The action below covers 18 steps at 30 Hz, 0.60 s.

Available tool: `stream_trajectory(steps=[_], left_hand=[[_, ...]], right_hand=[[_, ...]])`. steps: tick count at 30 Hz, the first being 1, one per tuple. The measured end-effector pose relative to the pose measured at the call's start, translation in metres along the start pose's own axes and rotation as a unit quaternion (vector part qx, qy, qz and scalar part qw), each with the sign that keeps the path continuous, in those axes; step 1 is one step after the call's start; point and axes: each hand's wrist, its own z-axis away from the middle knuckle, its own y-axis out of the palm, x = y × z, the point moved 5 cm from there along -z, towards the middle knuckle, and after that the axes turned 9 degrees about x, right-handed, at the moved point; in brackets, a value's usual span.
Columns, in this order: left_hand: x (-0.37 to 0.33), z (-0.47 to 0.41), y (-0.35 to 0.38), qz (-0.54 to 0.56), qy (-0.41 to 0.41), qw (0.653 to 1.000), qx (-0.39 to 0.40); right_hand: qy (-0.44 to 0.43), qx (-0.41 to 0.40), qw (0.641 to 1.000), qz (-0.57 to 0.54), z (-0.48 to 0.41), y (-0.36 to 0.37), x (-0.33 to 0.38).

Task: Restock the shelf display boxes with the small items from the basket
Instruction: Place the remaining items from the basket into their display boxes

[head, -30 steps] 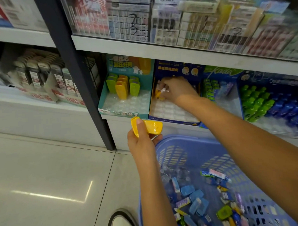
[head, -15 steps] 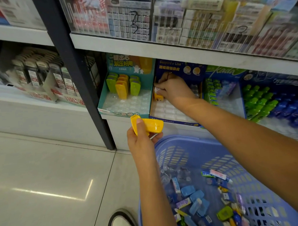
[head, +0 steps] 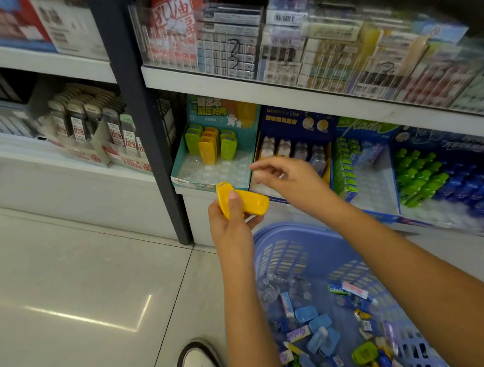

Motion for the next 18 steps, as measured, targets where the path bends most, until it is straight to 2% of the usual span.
stream_trajectory(steps=[3, 8, 12, 15, 18], left_hand=[[-0.007, 0.002, 0.001, -0.042, 0.034, 0.998, 0.018], [-0.017, 0.002, -0.002, -0.058, 0.071, 0.996, 0.005], [-0.018, -0.007, -0.013, -0.052, 0.075, 0.996, -0.006], [-0.016, -0.015, -0.026, -0.040, 0.065, 0.997, -0.028], [-0.010, -0.022, -0.039, -0.015, 0.045, 0.997, -0.062]], right_hand=[[0.005, 0.117, 0.993, -0.036, 0.014, 0.010, 0.014], [0.022, 0.125, 0.989, -0.076, 0.009, 0.010, 0.026], [0.003, 0.165, 0.986, 0.037, -0.009, 0.021, 0.036], [0.013, 0.138, 0.990, 0.000, -0.030, 0.027, 0.038], [0.006, 0.002, 0.999, 0.039, -0.057, 0.018, 0.036]])
